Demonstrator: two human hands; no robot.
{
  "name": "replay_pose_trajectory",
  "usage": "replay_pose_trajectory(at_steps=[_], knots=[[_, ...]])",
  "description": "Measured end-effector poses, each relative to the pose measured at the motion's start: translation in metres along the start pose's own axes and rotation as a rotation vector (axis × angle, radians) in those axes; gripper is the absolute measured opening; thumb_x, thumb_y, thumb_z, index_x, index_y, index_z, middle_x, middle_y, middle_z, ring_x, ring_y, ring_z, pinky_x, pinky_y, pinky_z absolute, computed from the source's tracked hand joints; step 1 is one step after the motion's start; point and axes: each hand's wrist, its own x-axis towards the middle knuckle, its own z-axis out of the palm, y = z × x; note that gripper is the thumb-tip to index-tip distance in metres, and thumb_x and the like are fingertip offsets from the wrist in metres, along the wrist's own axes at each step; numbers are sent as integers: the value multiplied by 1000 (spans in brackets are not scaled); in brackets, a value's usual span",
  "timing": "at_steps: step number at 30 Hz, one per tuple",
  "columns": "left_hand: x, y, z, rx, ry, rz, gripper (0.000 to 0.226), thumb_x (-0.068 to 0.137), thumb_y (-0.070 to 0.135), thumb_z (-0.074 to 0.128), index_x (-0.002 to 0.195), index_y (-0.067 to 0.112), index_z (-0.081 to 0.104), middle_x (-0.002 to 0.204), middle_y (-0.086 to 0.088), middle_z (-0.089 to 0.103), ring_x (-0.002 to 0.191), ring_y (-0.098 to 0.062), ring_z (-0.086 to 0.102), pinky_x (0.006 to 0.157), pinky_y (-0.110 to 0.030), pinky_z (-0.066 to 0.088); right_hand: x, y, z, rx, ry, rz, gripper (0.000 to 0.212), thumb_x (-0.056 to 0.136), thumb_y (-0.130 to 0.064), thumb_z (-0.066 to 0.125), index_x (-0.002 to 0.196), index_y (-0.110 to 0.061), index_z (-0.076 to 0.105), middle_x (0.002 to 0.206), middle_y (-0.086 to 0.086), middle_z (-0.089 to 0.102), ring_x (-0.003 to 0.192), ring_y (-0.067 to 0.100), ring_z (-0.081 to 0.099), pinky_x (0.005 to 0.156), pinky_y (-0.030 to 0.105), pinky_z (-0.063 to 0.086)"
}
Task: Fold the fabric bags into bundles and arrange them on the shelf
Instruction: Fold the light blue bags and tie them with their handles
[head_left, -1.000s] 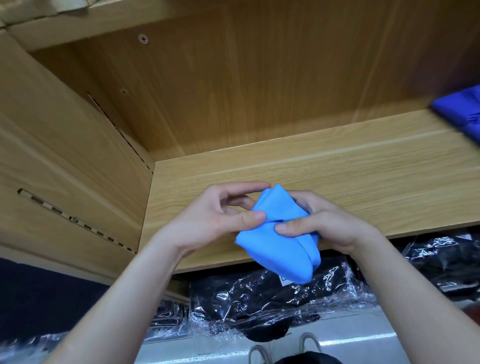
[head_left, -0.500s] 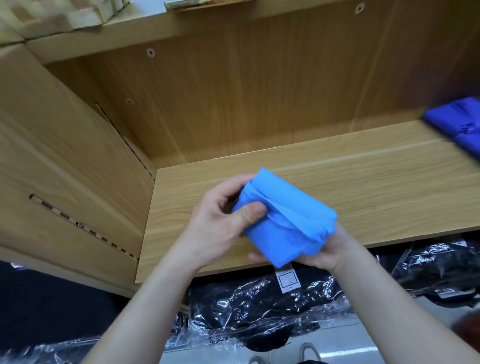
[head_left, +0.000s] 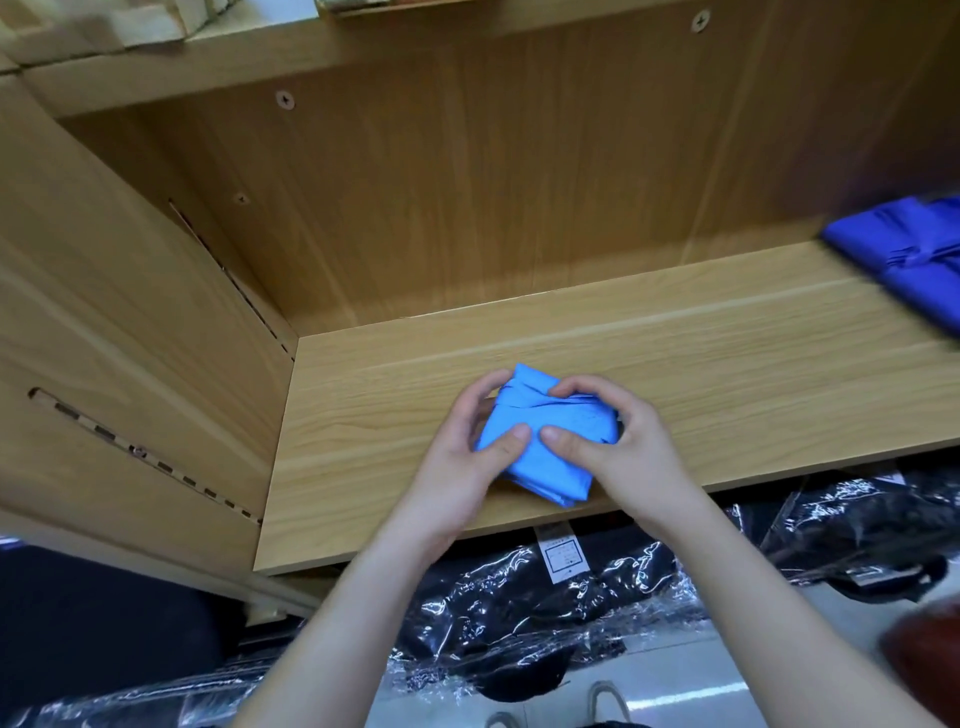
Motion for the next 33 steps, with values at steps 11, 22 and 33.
replay_pose_trajectory(at_steps=[11, 22, 33], knots=[[6, -13, -3, 519, 172, 133, 52, 67, 69, 56, 93, 24, 49, 75, 11, 58, 64, -7, 49, 63, -26, 41, 7, 4, 18, -94, -27, 68, 20, 84, -21, 73, 98, -34, 66, 119, -4, 47, 108, -5, 50, 100, 17, 37], [-2, 6, -20, 122, -136, -176, 71, 61, -26, 75, 113, 20, 59, 112, -5, 61, 68, -10, 68, 62, -18, 54, 14, 11, 6, 87, -36, 164, 22, 61, -19, 79, 74, -30, 66, 113, 12, 59, 93, 18, 61, 72, 31, 52], [-7, 4, -11, 31, -9, -160, 58, 63, -23, 75, 106, 15, 64, 103, -7, 65, 74, -7, 67, 66, -18, 53, 5, 14, 7, -13, -31, 182, 37, 64, -27, 80, 89, -31, 53, 104, -3, 60, 88, 12, 58, 80, 35, 51]])
